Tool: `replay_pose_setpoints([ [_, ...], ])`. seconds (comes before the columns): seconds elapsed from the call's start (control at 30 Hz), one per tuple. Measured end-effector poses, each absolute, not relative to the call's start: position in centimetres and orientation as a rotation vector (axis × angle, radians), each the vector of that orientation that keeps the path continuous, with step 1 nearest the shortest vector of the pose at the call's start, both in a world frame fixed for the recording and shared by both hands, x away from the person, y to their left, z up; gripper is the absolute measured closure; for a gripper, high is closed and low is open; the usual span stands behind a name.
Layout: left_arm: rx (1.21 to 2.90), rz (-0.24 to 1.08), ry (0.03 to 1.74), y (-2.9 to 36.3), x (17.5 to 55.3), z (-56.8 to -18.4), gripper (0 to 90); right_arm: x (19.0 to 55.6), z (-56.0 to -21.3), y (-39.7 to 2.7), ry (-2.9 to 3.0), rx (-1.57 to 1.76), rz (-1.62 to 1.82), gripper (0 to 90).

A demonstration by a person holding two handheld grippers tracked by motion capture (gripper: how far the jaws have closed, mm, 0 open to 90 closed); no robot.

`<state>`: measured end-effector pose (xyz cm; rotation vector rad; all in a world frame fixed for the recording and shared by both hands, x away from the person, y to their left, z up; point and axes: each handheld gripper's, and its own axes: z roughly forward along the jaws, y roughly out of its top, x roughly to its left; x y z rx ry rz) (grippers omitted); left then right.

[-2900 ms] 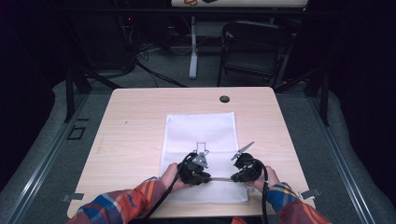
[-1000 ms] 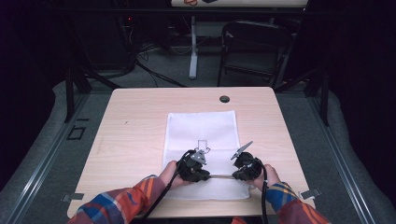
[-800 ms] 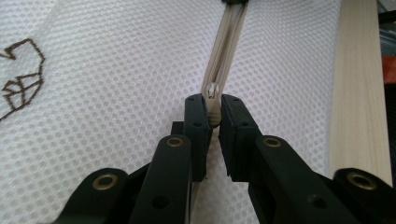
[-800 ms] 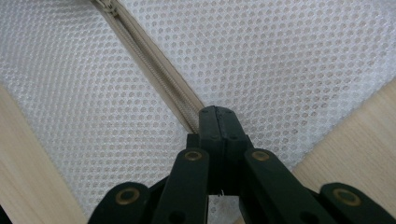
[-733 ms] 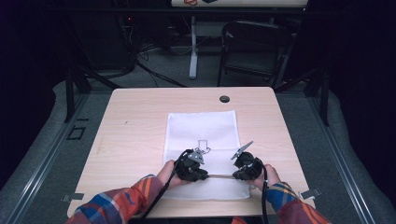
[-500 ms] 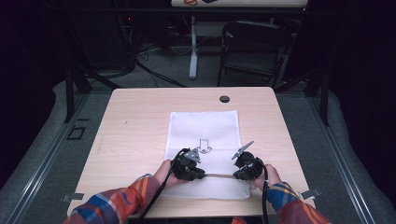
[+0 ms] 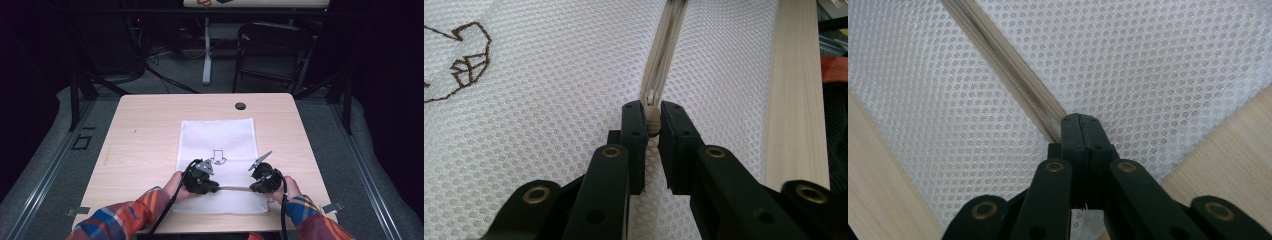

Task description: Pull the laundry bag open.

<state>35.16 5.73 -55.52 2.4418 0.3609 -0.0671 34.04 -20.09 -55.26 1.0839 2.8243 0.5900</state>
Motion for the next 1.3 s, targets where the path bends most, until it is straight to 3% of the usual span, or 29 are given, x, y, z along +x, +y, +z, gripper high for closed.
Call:
replay_pose_setpoints([
  [1.3, 2.433, -0.063, 0.396, 8.4, 35.3, -55.3, 81.5, 34.1, -55.2, -20.3, 2.822, 1.099, 0.585, 90.0],
])
